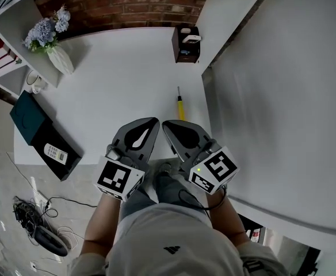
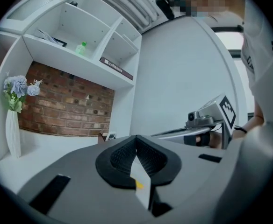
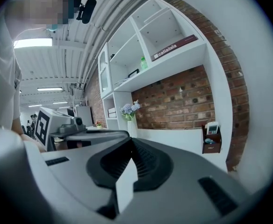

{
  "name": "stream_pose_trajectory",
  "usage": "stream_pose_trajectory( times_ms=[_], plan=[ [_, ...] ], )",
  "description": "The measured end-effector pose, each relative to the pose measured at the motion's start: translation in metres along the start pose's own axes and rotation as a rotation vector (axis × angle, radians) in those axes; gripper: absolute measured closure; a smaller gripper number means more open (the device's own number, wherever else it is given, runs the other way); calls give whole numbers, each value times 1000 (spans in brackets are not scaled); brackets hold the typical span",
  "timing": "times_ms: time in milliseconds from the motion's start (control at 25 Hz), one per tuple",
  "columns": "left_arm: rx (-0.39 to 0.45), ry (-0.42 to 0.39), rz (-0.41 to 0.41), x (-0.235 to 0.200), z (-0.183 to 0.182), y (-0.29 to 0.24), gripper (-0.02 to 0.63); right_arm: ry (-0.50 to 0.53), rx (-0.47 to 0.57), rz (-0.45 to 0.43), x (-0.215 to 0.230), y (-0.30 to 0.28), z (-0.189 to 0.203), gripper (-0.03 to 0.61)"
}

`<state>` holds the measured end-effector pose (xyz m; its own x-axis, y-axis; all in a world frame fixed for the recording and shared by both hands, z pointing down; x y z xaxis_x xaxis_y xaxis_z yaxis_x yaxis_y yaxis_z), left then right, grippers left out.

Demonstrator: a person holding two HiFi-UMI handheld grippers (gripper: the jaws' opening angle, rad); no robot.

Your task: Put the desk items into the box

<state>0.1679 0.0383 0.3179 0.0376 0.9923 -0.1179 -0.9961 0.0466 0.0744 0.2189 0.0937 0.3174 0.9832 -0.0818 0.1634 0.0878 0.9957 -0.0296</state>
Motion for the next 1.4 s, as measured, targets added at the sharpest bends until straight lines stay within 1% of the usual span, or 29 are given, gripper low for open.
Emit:
stream_pose_trajectory(
  times_ms=[320, 480, 760, 920, 1120, 1400],
  plan=[
    [-25, 16, 11, 21, 17, -36, 601, -16, -4, 40, 40, 27, 2, 571],
    [-34, 23, 19, 29, 27, -51, 601, -32, -15, 62, 57, 40, 10, 571],
    [-40, 30, 34, 36, 31, -67, 601, -73, -34, 108, 80, 50, 25, 571],
    [-41, 31, 32, 34, 34, -71, 601, -86, -70, 133, 94, 47, 40, 571],
    [-54, 34, 25, 29, 38, -73, 601, -108, -139, 177, 115, 40, 66, 569],
    [-80, 45, 7, 16, 50, -76, 601, -145, -237, 194, 130, 30, 103, 568]
  ],
)
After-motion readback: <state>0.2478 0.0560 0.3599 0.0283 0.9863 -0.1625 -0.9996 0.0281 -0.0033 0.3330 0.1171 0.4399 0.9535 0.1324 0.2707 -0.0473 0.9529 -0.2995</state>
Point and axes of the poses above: the fingertips, and each gripper's own axes: y backward along the fingers, x to its right, z out of its underside, the point moved 4 cm from there along y, backward along the fingers, and after that the axes turned 8 degrees about x, right-handed, at the moved point
